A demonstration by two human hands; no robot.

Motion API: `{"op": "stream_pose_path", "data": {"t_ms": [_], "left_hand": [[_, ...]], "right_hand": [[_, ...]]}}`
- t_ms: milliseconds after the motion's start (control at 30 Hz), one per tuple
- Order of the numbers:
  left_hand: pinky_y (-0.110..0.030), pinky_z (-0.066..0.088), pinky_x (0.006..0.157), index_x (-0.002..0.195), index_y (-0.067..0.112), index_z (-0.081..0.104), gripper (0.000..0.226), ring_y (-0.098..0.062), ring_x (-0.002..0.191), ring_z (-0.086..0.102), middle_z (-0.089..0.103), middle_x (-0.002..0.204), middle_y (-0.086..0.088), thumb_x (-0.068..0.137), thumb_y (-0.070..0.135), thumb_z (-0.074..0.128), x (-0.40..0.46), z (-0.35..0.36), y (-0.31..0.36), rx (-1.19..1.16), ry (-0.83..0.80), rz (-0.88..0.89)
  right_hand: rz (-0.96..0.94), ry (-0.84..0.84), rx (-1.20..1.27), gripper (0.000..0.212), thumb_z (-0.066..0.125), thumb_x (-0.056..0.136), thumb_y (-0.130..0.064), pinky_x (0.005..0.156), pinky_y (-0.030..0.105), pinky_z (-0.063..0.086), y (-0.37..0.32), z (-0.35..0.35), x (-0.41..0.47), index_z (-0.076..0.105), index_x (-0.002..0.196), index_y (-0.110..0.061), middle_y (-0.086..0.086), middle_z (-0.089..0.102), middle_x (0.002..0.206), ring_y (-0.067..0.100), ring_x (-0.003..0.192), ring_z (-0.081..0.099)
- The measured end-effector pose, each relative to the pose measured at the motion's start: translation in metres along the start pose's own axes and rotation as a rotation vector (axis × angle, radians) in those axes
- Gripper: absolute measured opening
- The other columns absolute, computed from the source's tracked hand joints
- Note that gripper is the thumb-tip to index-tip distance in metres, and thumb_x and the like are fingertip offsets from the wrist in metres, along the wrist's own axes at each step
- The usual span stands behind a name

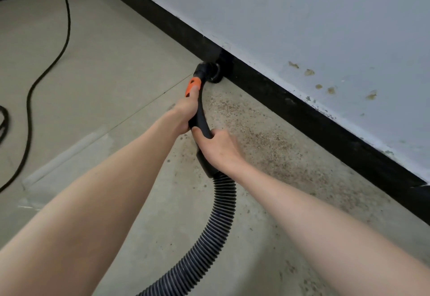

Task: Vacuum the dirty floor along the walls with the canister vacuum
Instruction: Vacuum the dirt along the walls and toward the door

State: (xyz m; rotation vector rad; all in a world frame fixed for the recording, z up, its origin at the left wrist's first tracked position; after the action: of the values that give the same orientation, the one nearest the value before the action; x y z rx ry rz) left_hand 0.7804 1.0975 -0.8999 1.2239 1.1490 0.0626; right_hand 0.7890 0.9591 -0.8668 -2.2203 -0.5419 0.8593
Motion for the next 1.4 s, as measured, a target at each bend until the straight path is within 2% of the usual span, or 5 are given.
{"op": "stream_pose_path", "data": {"t_ms": [233,567,933,1167,1400], "left_hand": [[-0.033,0.047,0.068,0.126,-0.001,0.046,0.075,-0.023,0.068,0.054,0.054,0.079,-0.009,0.089,0.064,0.042,-0.029,0.026,-0.021,-0.015,-0.052,0.005],[-0.037,0.05,0.077,0.127,0.0,0.046,0.072,-0.028,0.083,0.055,0.055,0.096,-0.012,0.089,0.062,0.044,-0.065,0.06,-0.048,0.021,-0.103,0.009],[-0.031,0.046,0.061,0.087,0.009,0.047,0.035,-0.02,0.064,0.05,0.05,0.074,-0.007,0.095,0.042,0.051,-0.105,0.088,-0.065,0.037,-0.229,0.016],[-0.032,0.047,0.066,0.087,0.009,0.047,0.033,-0.019,0.066,0.05,0.05,0.077,-0.008,0.096,0.04,0.048,-0.122,0.093,-0.065,0.032,-0.27,-0.015],[-0.033,0.048,0.07,0.112,0.004,0.049,0.047,-0.022,0.07,0.053,0.054,0.082,-0.008,0.092,0.046,0.05,-0.123,0.046,-0.054,-0.047,-0.099,0.025]], "right_hand": [[0.035,0.031,0.003,0.051,0.041,0.084,-0.067,0.074,0.037,0.055,0.023,-0.016,-0.039,0.062,0.084,-0.021,0.002,0.07,0.084,0.027,0.077,0.067],[0.074,0.069,0.009,0.047,0.042,0.088,-0.064,0.062,0.031,0.049,0.055,-0.034,-0.087,0.06,0.078,-0.021,0.001,0.069,0.079,0.024,0.072,0.066],[0.12,0.121,0.029,0.05,0.043,0.089,-0.063,0.067,0.033,0.051,0.077,-0.044,-0.123,0.062,0.079,-0.018,0.0,0.07,0.078,0.022,0.071,0.067],[0.14,0.166,0.041,0.05,0.044,0.087,-0.064,0.066,0.034,0.051,0.08,-0.052,-0.136,0.062,0.075,-0.02,0.002,0.069,0.078,0.024,0.072,0.066],[0.045,0.1,0.048,0.055,0.046,0.083,-0.066,0.069,0.04,0.056,0.049,-0.035,-0.129,0.064,0.074,-0.015,0.004,0.071,0.075,0.026,0.068,0.068]]}}
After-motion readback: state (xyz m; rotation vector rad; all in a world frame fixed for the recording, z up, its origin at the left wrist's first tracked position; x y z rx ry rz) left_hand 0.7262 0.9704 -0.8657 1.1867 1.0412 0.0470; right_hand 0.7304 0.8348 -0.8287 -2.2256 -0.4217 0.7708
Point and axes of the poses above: each hand's wrist, its own x-axis towards the middle knuckle, its own z-axis out of the palm, y = z × x, the point moved 10 cm from there along x, towards the middle knuckle
